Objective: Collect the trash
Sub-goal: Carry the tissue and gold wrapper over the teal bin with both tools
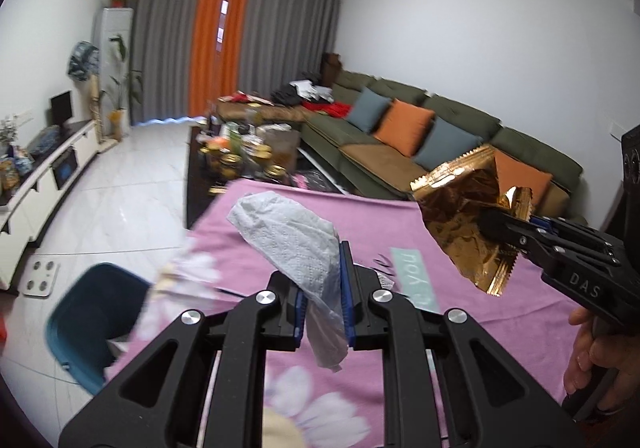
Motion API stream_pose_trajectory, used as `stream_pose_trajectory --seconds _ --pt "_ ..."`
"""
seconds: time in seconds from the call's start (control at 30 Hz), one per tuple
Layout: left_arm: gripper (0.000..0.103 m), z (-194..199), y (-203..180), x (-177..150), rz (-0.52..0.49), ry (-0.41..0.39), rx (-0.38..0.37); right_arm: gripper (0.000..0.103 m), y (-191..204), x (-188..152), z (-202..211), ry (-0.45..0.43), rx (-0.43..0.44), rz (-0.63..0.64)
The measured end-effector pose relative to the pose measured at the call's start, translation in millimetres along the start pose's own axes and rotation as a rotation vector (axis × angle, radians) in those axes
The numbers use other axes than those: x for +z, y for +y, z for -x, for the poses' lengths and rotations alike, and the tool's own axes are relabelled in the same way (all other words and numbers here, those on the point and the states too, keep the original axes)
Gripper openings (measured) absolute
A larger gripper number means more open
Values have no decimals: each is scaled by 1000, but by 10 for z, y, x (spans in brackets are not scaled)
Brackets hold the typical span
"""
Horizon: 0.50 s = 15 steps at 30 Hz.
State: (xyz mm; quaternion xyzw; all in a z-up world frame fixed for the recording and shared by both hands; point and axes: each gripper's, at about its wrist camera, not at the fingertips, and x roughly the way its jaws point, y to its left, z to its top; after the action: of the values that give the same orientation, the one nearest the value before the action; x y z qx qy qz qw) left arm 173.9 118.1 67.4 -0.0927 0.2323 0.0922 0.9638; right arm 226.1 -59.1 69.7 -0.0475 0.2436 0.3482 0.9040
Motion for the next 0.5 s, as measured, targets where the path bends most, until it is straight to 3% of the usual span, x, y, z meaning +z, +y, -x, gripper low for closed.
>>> stream_pose_trajectory --seconds 0.5 --pt "15 1019 890 -114 49 -65 225 15 1162 131 -91 -26 169 111"
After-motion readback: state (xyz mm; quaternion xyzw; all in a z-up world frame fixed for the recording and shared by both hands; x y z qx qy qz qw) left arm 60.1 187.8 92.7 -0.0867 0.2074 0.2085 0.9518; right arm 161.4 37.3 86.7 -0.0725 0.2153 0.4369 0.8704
